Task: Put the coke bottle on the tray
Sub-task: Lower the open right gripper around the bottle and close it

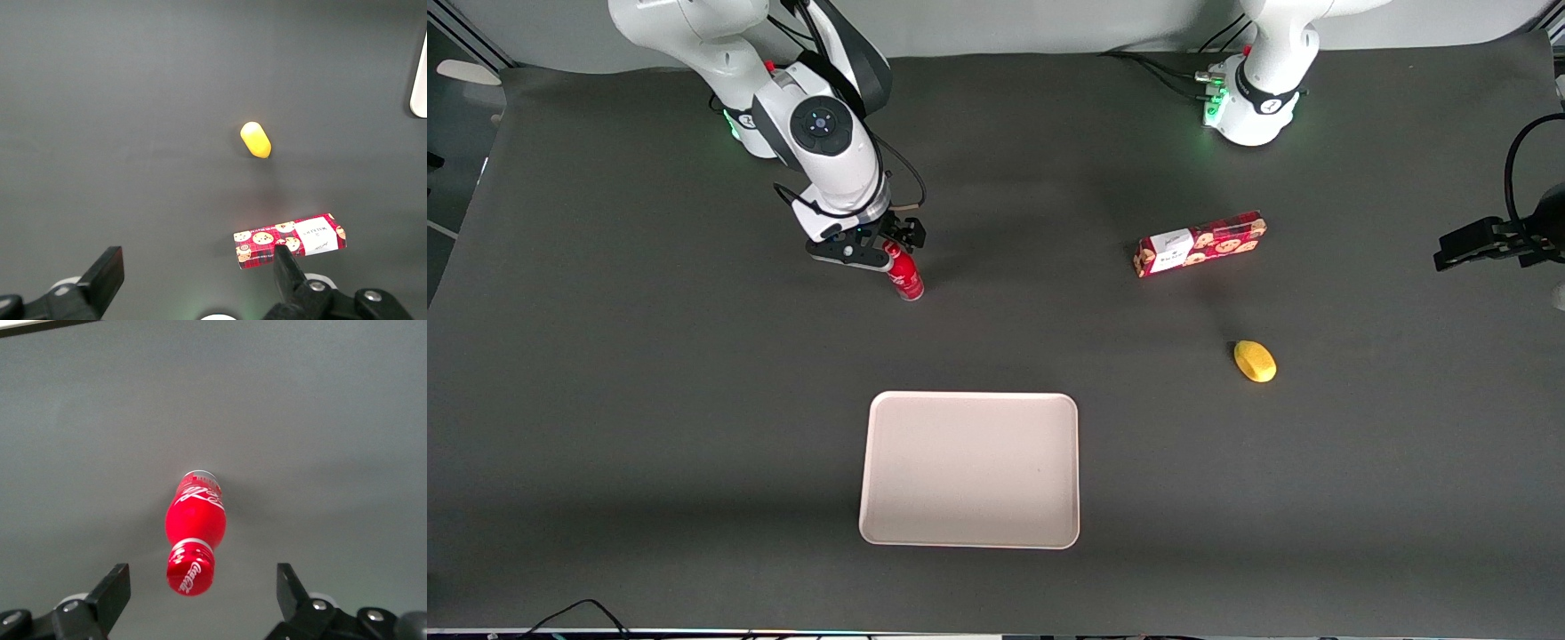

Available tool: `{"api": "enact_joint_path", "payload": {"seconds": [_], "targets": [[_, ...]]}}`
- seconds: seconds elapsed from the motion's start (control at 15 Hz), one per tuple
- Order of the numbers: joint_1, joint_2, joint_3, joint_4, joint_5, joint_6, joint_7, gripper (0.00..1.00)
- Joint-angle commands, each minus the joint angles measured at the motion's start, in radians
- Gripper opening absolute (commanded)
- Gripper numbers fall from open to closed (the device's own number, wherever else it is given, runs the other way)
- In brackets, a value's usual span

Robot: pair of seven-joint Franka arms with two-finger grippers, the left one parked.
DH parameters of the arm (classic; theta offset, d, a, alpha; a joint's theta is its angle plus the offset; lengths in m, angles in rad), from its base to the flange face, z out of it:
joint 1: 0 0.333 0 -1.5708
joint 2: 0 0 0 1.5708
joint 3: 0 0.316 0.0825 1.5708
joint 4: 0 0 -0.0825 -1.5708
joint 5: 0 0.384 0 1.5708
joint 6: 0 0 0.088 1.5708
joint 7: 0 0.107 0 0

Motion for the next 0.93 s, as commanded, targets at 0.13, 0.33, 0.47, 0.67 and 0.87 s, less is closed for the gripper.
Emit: {"api": "enact_joint_path", "payload": {"seconds": [0.13, 0.33, 0.47, 0.67, 0.87], "targets": [[-0.003, 0.006, 0.018, -0.015, -0.022, 0.031, 0.052, 0.72], [-0.003, 0.009, 0.018, -0.025, -0.022, 0.048, 0.052, 0.45], [-0.003, 0.009, 0.018, -0.025, -0.022, 0.048, 0.05, 0.2], [-0.003, 0.006, 0.018, -0.02, -0.022, 0.042, 0.047, 0.0], [-0.007, -0.01, 0.017, 0.038, -0.024, -0.026, 0.026, 0.0]]}}
